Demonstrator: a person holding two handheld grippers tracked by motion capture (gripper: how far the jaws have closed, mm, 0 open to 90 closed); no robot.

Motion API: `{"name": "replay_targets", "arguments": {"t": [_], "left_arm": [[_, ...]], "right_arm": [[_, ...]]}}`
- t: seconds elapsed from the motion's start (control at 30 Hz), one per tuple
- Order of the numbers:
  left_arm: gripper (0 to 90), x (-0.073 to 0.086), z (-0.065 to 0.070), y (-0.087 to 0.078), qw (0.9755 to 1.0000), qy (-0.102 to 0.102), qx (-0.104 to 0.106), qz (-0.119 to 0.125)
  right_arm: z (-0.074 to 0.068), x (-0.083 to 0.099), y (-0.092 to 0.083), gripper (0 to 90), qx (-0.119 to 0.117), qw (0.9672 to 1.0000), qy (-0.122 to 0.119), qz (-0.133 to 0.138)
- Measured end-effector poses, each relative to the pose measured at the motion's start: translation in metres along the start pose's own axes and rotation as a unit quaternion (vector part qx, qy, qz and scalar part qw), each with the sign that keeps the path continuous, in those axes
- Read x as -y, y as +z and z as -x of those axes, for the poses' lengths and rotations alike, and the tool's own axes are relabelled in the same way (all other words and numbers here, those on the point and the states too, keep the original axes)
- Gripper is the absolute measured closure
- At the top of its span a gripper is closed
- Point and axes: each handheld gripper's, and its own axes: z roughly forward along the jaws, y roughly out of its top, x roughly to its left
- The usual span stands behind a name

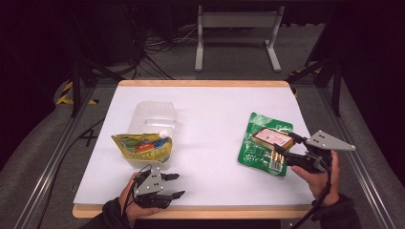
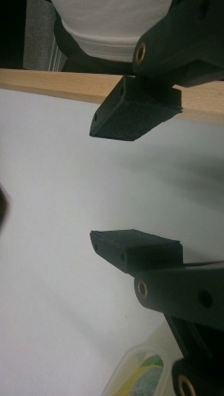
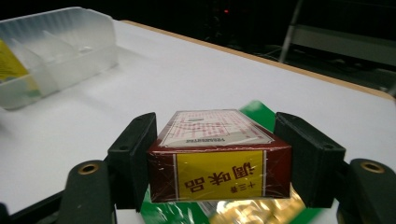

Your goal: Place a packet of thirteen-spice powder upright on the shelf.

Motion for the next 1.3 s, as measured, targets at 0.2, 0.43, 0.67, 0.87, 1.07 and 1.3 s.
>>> {"name": "replay_targets", "arguments": {"t": [0.2,0.43,0.67,0.87,1.07,1.3], "left_arm": [[44.5,0.001,-0.001,-0.004,1.0,-0.006,-0.001,0.005],[44.6,0.003,-0.001,-0.007,0.9999,-0.007,-0.011,0.006],[44.8,0.005,0.001,-0.016,0.9994,-0.013,-0.031,0.009],[44.5,0.013,-0.001,-0.032,0.9974,-0.03,-0.064,0.015],[44.7,0.018,-0.005,-0.038,0.9964,-0.04,-0.072,0.018],[44.6,0.018,-0.003,-0.038,0.9968,-0.036,-0.069,0.016]], "right_arm": [[-0.034,-0.022,0.049,32.8,-0.067,0.9975,-0.021,-0.008],[-0.071,-0.051,0.103,32.9,-0.138,0.99,-0.026,-0.014],[-0.097,-0.075,0.136,32.9,-0.175,0.9841,-0.024,-0.018],[-0.114,-0.088,0.153,32.9,-0.195,0.9802,-0.024,-0.022],[-0.129,-0.094,0.17,32.9,-0.213,0.9763,-0.016,-0.034],[-0.138,-0.099,0.189,32.9,-0.223,0.9726,0.001,-0.065]]}}
